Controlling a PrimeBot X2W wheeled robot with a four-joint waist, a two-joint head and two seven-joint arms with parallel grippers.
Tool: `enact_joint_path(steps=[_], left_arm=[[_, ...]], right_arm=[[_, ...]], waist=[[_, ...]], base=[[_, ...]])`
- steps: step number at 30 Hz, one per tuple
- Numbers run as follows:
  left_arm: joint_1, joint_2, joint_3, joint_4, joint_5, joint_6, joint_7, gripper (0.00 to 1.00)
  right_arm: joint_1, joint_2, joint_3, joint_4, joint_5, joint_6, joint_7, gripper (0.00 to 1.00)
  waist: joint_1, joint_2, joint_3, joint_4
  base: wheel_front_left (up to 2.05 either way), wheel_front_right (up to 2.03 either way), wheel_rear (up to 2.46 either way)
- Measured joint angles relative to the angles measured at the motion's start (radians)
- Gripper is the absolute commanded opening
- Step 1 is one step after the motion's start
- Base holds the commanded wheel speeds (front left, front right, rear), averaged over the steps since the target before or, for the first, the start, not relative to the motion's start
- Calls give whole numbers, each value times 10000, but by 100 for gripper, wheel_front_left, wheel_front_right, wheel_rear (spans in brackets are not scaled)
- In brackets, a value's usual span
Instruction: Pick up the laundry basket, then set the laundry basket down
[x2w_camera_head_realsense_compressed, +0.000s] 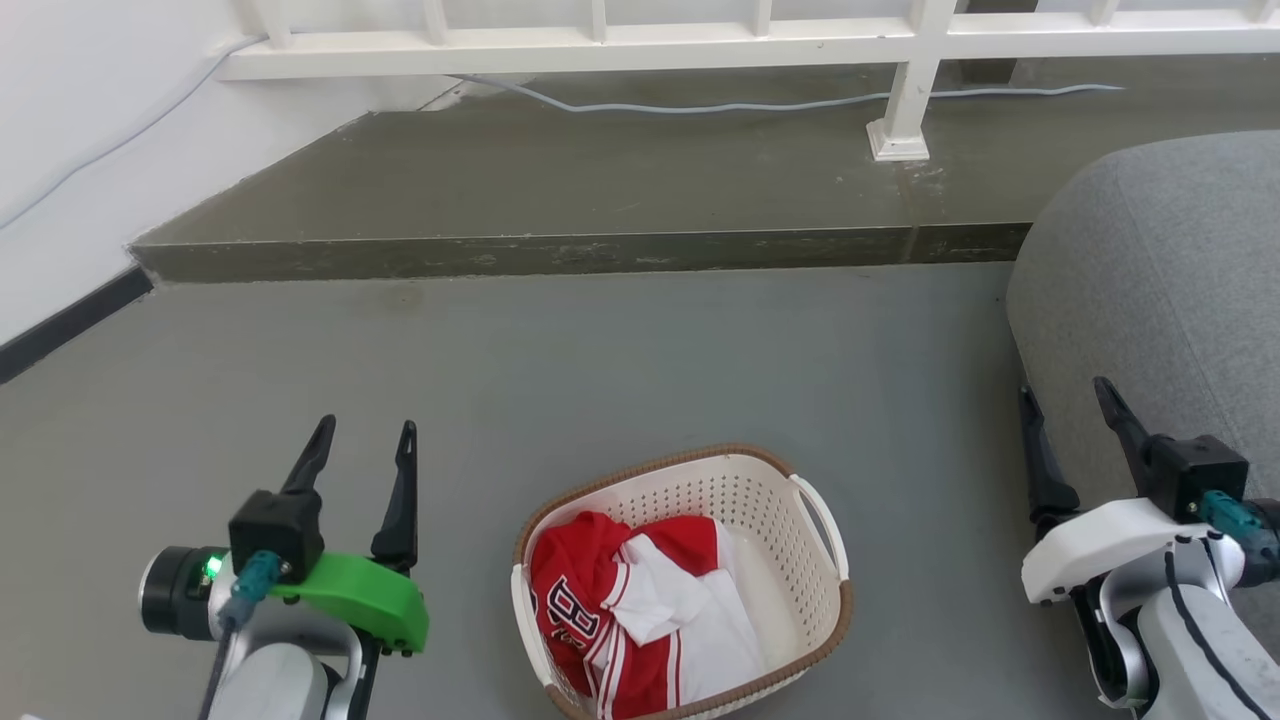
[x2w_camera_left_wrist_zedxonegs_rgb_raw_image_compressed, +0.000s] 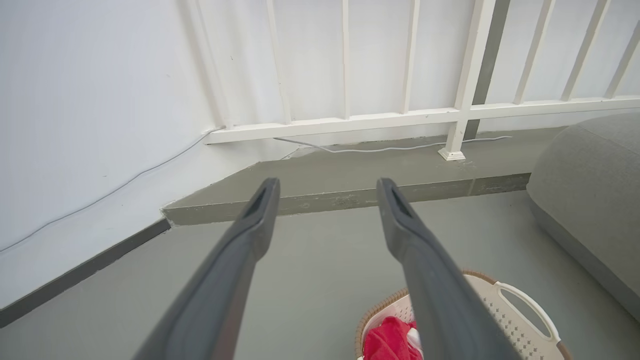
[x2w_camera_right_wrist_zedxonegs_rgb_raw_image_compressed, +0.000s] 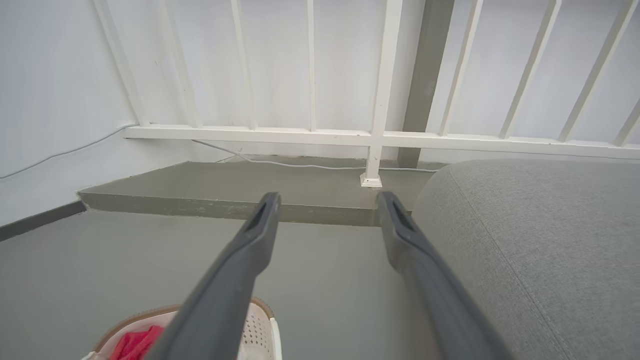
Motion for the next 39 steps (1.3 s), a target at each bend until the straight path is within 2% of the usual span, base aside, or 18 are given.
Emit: enact_joint_path(steps=[3, 21, 39], left_arm=[[-2, -4, -79, 100, 307, 25, -56, 100], [-13, -52, -31, 541, 284, 59, -56, 100], [-176, -98, -4, 621, 284, 59, -56, 100]], right_arm=[[-1, 0, 36, 65, -311, -88, -88, 100], [-3, 130, -56, 320, -261, -54, -88, 100], [-60, 245, -190, 449, -161, 119, -88, 100]], waist=[[0, 0, -18, 1], [0, 0, -74, -18], [0, 0, 67, -4]], base=[[0, 0, 0], [0, 0, 0], [0, 0, 0]])
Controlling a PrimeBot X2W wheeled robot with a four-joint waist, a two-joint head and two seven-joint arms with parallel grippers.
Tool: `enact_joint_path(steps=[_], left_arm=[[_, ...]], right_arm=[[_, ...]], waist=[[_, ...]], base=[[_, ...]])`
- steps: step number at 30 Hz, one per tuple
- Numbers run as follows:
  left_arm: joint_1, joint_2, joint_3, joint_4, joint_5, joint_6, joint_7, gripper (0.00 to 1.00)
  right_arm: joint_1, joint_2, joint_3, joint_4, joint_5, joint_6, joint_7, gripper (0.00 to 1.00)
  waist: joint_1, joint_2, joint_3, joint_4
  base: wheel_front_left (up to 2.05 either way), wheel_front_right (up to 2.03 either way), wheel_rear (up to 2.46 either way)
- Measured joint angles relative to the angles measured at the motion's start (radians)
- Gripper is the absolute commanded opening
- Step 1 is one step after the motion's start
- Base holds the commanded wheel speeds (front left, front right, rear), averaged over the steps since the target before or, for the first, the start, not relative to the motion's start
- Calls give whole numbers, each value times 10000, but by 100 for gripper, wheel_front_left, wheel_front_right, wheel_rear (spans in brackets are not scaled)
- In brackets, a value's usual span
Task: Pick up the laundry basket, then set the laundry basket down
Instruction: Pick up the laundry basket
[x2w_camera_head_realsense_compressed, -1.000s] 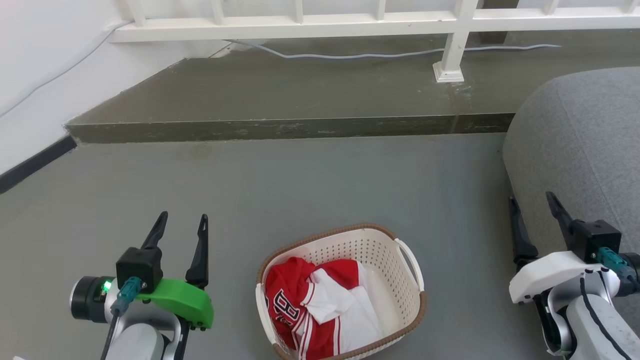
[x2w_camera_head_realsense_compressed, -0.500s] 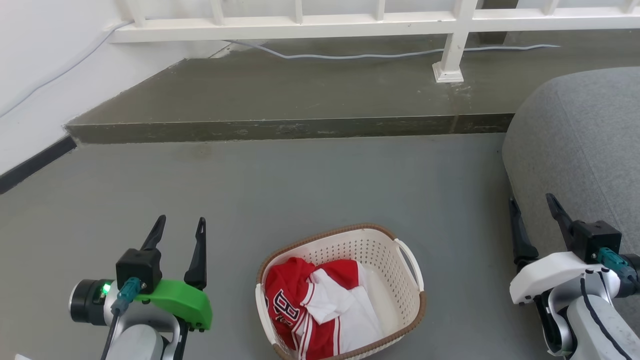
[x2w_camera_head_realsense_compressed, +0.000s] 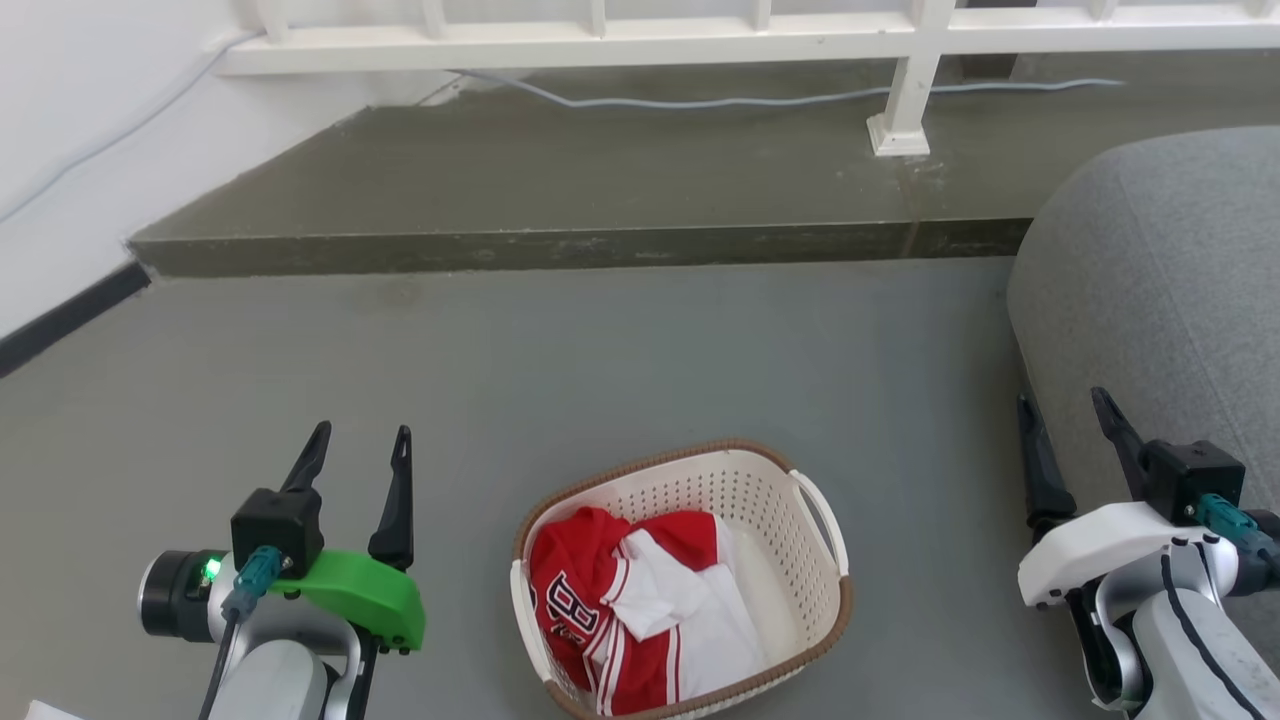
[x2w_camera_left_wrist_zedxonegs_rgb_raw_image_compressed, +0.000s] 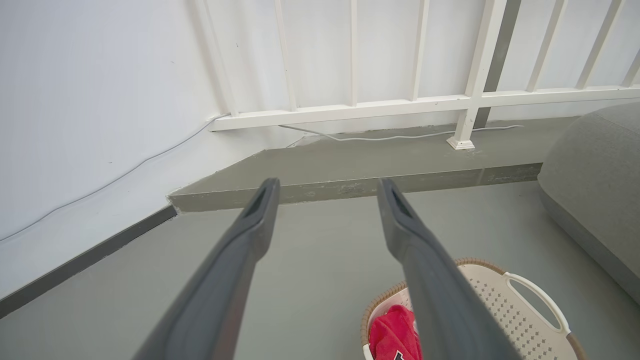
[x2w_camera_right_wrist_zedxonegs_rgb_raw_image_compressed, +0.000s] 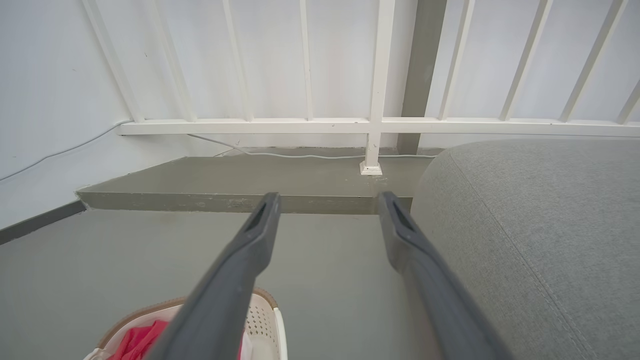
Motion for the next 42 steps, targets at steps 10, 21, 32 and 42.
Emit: enact_joint_path(steps=[10, 21, 32, 42], left_arm=[[-253, -186, -29, -29, -13, -6, 4, 100], [-741, -228, -217, 311, -96, -100, 420, 100], [-1506, -286, -75, 696, -186, -153, 715, 100], [-2199, -558, -23, 1310, -623, -433, 1335, 100]], right_arm=[[-412, 42, -96, -217, 0, 88, -2, 100], [-975, 157, -150, -569, 0, 105, -2, 100], [-1521, 341, -198, -813, 178, 209, -13, 100], [-1921, 510, -236, -905, 215, 259, -13, 100]], waist=[[0, 0, 734, -38], [0, 0, 1888, -119], [1, 0, 3390, -257], [1, 0, 4815, -337]], base=[[0, 0, 0], [0, 0, 0], [0, 0, 0], [0, 0, 0]])
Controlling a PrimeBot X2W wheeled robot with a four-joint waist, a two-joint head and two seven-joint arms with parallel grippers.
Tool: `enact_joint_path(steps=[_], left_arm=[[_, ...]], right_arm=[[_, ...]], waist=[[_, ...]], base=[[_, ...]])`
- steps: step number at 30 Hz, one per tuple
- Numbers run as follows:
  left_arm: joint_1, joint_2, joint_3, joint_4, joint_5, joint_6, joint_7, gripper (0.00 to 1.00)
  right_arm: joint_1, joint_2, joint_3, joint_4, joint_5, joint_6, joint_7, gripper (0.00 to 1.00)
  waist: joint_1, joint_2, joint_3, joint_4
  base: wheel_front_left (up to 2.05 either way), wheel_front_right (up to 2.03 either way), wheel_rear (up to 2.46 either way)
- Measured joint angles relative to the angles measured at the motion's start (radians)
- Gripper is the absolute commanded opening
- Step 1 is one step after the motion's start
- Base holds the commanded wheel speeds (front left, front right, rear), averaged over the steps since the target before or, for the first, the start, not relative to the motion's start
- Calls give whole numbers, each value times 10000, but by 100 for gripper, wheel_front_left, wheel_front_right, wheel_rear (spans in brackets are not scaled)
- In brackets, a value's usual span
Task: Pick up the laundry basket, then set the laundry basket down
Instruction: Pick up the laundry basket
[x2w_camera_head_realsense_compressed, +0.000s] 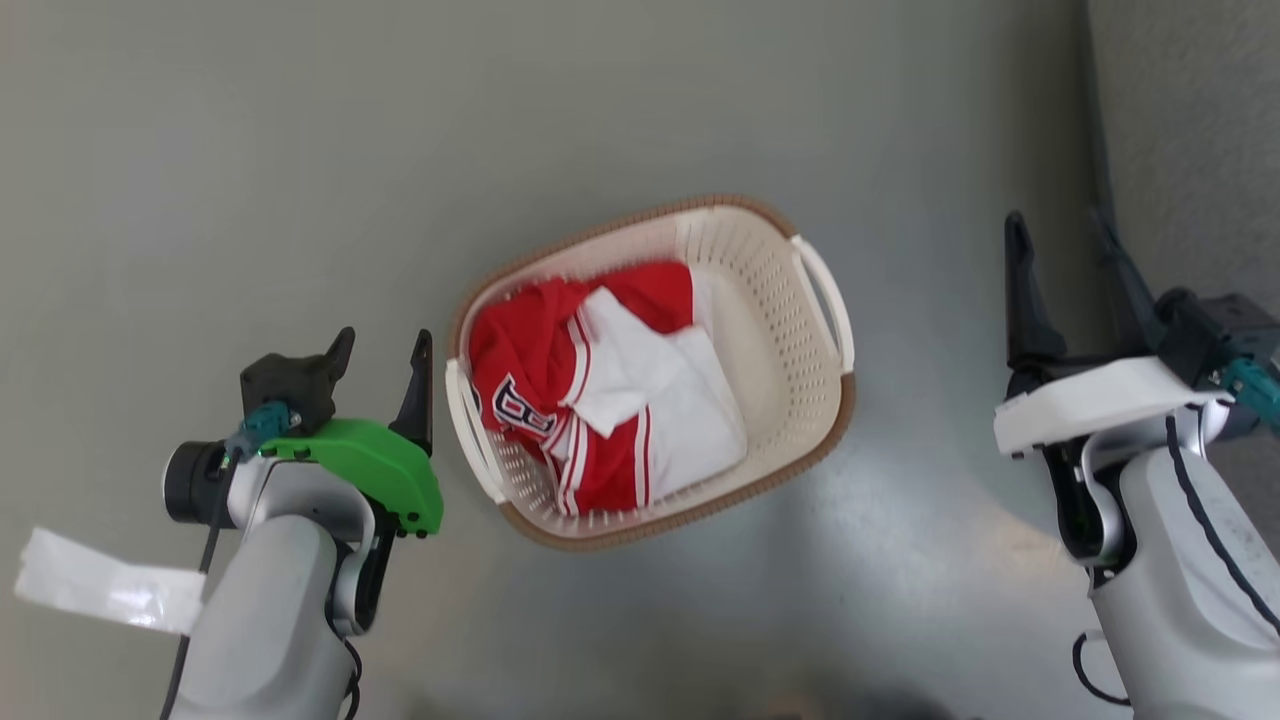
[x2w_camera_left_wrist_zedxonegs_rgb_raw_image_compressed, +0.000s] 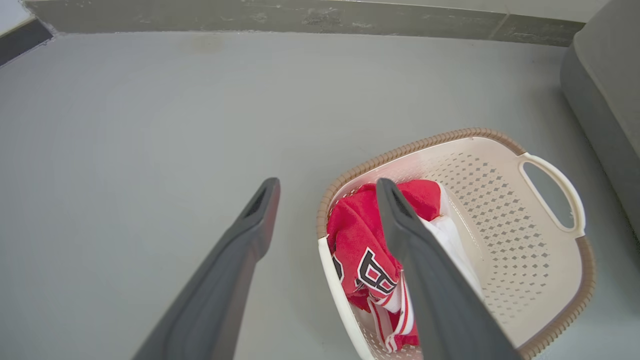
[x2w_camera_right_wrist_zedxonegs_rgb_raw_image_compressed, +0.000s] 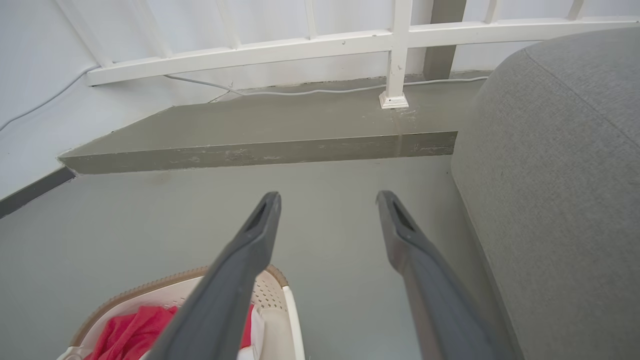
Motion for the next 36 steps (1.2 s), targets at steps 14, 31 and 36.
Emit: enact_joint_path(steps=[14, 31, 36], left_arm=[[-1225, -46, -13, 1083, -667, -566, 1607, 100], [-2293, -52, 88, 2683, -1304, -1164, 2775, 100], [-2641, -61, 217, 2959, -1381, -1170, 2761, 67]], right_arm=[[-1100, 84, -8, -514, -77, 92, -2, 100], [-1751, 355, -184, -541, -259, 270, -29, 100], [-1760, 397, -230, -489, -301, 297, -29, 100]], waist=[[-1, 0, 2149, -183], [-1, 0, 3828, -624], [-1, 0, 3958, -697]], base=[[0, 0, 0], [0, 0, 0], [0, 0, 0]])
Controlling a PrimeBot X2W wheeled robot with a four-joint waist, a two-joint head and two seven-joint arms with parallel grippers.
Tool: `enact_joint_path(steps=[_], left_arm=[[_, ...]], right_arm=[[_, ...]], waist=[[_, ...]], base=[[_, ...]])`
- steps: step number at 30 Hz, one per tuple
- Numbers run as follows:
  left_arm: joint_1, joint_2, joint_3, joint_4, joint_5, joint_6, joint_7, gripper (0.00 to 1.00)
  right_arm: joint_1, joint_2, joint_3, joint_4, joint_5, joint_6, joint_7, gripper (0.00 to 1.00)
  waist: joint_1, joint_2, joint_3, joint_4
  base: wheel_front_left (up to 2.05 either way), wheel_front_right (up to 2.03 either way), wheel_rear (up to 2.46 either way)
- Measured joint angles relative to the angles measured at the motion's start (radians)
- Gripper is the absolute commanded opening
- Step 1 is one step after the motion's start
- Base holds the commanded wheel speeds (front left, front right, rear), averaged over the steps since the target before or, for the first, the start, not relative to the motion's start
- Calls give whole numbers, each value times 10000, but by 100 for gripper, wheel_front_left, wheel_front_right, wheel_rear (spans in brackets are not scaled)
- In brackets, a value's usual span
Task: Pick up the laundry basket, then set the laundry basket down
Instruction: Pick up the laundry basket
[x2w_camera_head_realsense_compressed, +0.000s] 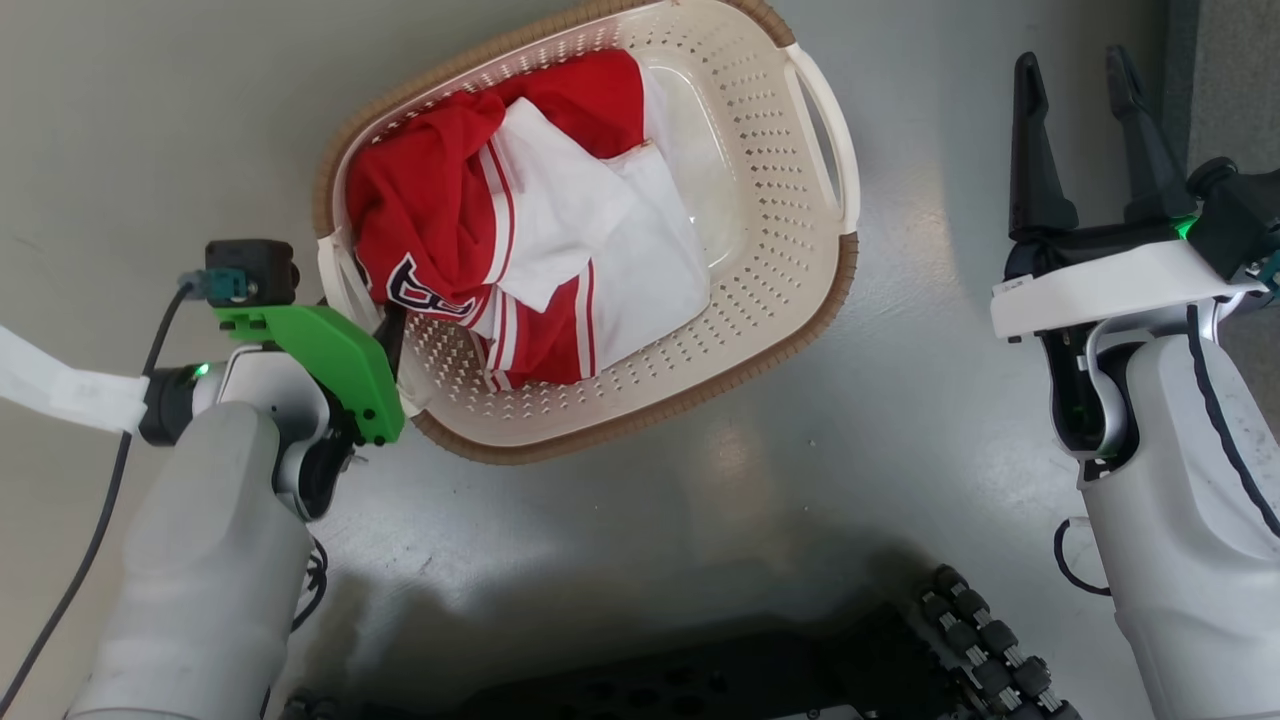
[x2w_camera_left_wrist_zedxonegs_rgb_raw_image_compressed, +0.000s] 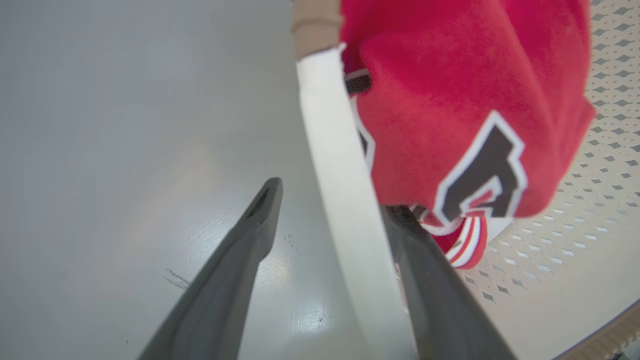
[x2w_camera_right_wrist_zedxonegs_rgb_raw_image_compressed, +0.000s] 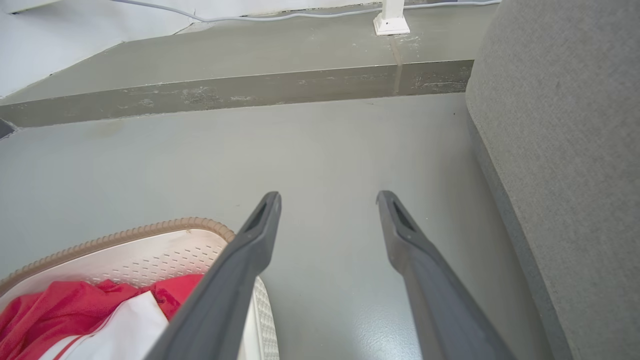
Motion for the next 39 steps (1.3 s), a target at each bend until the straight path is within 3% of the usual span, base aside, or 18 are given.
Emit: enact_joint_path(steps=[2, 3, 38, 39], left_arm=[[-126, -15, 15, 117, -12, -6, -15, 5], [-171, -21, 17, 163, -13, -27, -19, 0], [-1408, -35, 163, 1546, -29, -92, -399, 0], [-1425, -38, 167, 1567, -31, -107, -399, 42]], right_arm=[[-18, 33, -10, 27, -42, 15, 0, 100], [-31, 44, -25, 38, -44, 58, 0, 100], [-191, 284, -401, 420, -224, 320, 0, 100], [-191, 286, -403, 426, -224, 328, 0, 100]], waist=[[0, 0, 31, -17], [0, 0, 43, -25], [0, 0, -33, -98], [0, 0, -38, -103]], base=[[0, 0, 0], [0, 0, 0], [0, 0, 0], [0, 0, 0]])
